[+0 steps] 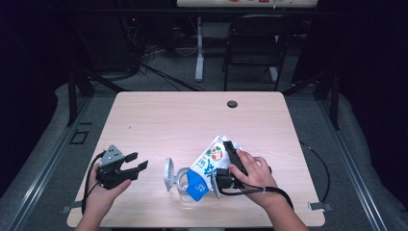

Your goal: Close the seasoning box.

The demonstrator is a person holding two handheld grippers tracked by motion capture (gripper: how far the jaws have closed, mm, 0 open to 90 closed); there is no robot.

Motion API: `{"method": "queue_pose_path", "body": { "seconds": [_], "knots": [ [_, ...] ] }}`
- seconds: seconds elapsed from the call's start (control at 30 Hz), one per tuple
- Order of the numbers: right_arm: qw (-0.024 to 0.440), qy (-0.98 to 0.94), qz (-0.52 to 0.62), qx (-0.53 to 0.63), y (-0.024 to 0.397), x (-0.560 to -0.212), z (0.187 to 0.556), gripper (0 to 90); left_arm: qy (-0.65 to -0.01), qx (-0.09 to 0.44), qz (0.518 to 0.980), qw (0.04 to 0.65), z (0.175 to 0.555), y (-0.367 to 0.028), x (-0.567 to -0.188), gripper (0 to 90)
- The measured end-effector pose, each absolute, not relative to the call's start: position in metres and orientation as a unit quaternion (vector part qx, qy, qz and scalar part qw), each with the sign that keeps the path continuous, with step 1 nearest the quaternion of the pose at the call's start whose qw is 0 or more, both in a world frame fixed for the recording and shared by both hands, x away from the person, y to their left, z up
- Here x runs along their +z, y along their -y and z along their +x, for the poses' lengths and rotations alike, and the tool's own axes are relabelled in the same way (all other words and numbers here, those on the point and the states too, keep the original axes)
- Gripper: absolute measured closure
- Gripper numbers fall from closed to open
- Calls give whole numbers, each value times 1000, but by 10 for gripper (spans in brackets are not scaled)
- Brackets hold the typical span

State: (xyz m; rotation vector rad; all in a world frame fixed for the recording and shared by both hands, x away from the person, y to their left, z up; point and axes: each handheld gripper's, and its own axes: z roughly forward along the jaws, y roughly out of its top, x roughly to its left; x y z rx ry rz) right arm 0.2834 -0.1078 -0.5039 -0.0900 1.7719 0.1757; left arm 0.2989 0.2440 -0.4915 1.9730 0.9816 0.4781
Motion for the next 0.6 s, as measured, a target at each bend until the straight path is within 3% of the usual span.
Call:
{"method": "queue_pose_path", "body": {
  "seconds": [0.6],
  "knots": [
    [631, -771, -43, 80, 107, -503, 283, 521, -392, 191, 792, 428, 299, -243, -492, 478]
  ]
}}
